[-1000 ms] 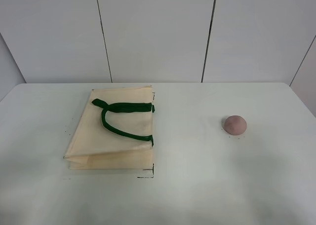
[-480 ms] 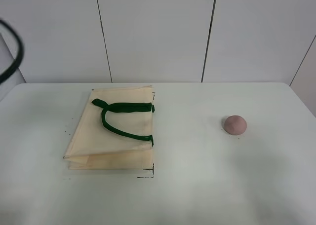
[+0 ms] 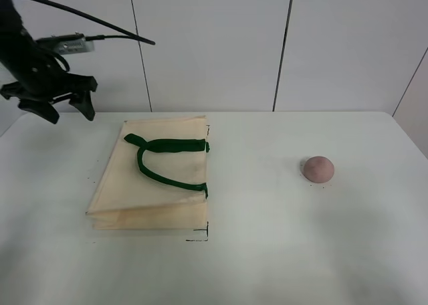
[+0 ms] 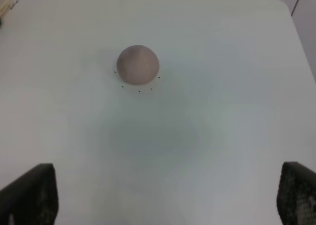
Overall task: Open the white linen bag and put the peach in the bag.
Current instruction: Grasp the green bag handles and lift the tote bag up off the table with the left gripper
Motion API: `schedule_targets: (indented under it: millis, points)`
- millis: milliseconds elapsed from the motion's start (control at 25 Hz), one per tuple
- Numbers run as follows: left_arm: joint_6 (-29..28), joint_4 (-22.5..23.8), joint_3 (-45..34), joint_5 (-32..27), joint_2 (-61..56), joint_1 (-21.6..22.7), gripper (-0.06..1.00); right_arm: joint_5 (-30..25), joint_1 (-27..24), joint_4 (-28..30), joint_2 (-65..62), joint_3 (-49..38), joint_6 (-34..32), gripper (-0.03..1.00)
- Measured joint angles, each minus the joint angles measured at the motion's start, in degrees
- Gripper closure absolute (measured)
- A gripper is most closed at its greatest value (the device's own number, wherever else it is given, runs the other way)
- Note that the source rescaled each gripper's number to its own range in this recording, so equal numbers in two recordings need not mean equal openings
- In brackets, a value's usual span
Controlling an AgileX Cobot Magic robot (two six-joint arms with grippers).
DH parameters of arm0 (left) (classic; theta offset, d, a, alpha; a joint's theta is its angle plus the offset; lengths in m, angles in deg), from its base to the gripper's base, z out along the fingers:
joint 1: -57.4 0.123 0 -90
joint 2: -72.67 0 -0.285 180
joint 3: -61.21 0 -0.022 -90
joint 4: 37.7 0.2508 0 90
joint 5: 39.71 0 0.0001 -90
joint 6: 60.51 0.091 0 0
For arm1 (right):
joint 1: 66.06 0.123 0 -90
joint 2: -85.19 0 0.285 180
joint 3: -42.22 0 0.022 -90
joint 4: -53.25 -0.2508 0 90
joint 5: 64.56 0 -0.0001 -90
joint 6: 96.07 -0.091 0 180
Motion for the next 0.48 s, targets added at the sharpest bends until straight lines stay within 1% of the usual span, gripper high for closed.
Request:
schedule_targets:
  millis: [160, 240, 360, 440, 480]
  points:
    - [-4.48, 0.02, 4.93, 0.3, 8.33, -3.4, -0.06, 0.0, 0.0, 0.0, 0.0, 0.0, 0.0, -0.02]
    - [-7.22, -0.04, 5.62, 1.2, 10.87, -5.72, -0.06, 0.0, 0.0, 0.0, 0.0, 0.0, 0.0, -0.02]
    - [-11.06, 2.36, 5.74, 2.36, 13.68, -10.06, -0.06, 0.0, 0.0, 0.0, 0.0, 0.0, 0.0, -0.02]
    - [-13.28, 4.07, 5.74, 3.08, 15.23, -12.2, -0.06, 0.0, 0.0, 0.0, 0.0, 0.0, 0.0, -0.02]
    - [-14.16, 4.14, 5.74, 3.75, 16.01, -13.09, -0.06, 0.0, 0.0, 0.0, 0.0, 0.0, 0.0, -0.02]
